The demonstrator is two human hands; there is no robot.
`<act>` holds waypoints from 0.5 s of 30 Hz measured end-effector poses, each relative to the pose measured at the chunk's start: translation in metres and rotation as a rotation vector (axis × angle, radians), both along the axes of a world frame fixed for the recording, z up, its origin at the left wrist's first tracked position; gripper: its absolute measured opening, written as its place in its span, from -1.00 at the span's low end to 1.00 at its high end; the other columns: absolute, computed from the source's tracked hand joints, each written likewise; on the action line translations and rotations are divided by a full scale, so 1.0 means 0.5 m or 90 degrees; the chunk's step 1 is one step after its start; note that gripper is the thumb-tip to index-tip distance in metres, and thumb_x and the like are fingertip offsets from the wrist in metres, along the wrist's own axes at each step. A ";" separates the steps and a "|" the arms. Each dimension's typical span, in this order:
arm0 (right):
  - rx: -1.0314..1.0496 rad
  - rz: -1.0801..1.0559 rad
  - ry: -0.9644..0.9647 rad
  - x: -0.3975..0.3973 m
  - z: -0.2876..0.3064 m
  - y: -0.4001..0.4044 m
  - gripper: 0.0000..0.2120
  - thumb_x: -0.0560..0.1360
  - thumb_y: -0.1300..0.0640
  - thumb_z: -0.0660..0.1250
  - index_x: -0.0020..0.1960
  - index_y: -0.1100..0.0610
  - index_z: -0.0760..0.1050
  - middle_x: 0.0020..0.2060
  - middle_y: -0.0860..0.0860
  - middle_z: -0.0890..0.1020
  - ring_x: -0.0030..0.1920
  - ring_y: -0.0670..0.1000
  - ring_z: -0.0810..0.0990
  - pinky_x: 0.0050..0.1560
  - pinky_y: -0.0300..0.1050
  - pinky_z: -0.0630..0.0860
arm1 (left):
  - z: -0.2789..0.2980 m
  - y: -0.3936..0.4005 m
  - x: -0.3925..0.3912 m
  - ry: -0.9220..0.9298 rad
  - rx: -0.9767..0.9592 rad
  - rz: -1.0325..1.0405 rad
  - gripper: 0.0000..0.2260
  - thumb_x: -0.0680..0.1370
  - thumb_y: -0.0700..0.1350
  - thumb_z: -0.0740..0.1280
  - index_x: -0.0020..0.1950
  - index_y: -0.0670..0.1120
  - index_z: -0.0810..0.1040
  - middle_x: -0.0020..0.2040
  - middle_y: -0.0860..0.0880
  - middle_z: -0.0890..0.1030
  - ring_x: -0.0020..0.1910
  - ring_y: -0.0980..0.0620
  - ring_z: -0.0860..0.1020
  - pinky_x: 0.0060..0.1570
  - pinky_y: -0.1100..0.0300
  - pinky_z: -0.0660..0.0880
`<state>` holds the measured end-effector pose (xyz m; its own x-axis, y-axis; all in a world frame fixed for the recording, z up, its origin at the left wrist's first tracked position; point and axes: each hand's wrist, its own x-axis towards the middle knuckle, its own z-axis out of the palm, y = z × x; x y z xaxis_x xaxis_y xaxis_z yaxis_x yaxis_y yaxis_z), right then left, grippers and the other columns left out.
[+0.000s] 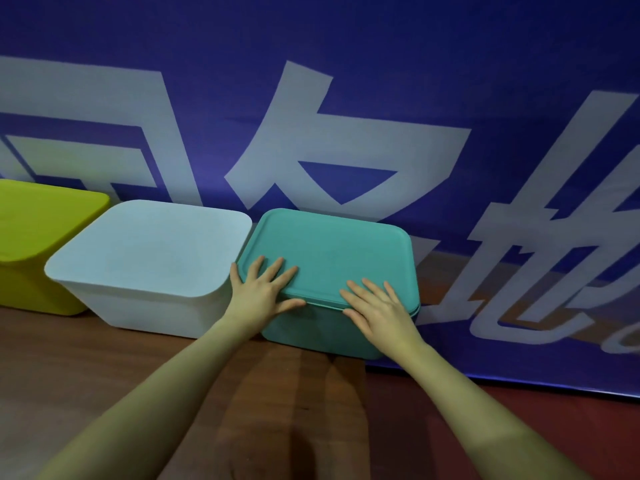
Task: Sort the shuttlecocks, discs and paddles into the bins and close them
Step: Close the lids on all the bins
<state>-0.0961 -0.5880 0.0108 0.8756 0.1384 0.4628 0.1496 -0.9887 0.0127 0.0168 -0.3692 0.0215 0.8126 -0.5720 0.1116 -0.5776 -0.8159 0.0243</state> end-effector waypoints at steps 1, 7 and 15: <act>0.010 0.002 0.001 -0.001 0.000 0.000 -0.61 0.49 -0.07 0.11 0.11 0.06 0.61 0.11 0.01 0.64 0.12 0.11 0.61 0.05 0.25 0.52 | 0.000 0.002 0.002 -0.005 0.004 -0.006 -0.24 0.45 0.45 -0.20 0.23 0.05 0.57 0.21 -0.07 0.58 0.18 -0.28 0.52 0.03 -0.50 0.26; 0.026 -0.005 -0.082 -0.007 -0.015 0.016 -0.66 0.48 -0.02 0.17 0.01 0.11 0.65 0.01 0.02 0.68 0.03 0.10 0.65 0.01 0.20 0.56 | -0.010 0.010 -0.012 -0.016 0.005 -0.016 -0.26 0.48 0.43 -0.19 0.21 0.04 0.59 0.18 -0.07 0.61 0.13 -0.28 0.55 0.02 -0.49 0.29; 0.020 -0.002 -0.138 -0.015 -0.026 0.009 -0.66 0.51 -0.04 0.19 0.06 0.14 0.62 0.07 0.03 0.65 0.08 0.09 0.63 0.09 0.12 0.54 | -0.012 0.016 -0.004 -0.062 -0.048 -0.051 -0.29 0.53 0.35 -0.19 0.14 -0.01 0.63 0.13 -0.04 0.63 0.10 -0.30 0.57 -0.01 -0.50 0.29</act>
